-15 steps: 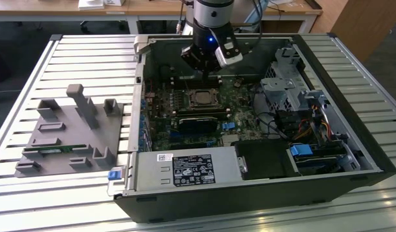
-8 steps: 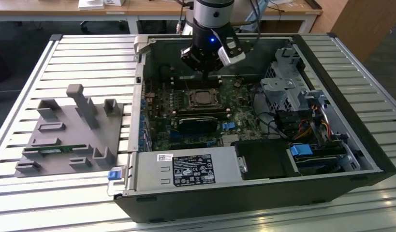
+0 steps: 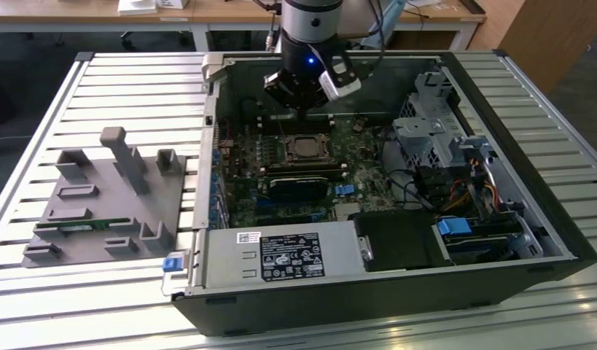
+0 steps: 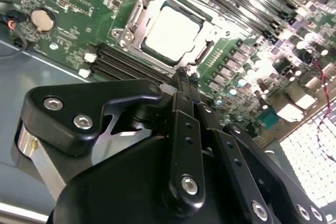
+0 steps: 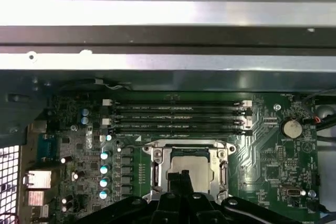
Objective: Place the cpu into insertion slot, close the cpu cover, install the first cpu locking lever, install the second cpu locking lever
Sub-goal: 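Install the first cpu locking lever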
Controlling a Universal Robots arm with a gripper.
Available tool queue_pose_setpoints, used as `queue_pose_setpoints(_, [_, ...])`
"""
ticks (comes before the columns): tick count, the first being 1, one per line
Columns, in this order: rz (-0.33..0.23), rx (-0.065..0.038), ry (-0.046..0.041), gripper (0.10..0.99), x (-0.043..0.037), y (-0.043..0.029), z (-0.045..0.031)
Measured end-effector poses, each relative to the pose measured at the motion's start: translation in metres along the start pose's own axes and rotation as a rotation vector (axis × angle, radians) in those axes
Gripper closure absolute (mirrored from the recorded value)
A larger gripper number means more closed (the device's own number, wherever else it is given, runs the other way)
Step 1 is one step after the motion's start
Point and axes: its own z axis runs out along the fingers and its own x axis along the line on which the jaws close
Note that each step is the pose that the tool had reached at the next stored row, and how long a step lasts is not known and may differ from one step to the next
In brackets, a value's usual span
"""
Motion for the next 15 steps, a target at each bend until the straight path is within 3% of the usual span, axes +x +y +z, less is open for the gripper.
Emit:
queue_pose_setpoints(5, [-0.004, 0.000, -0.0036, 0.969, 0.0088, -0.0026, 0.0007])
queue_pose_setpoints(11, [-0.006, 0.000, -0.0116, 0.969, 0.0254, -0.0029, 0.0016])
queue_pose_setpoints(15, [-0.007, 0.000, -0.0118, 0.969, 0.0323, -0.0028, 0.0026])
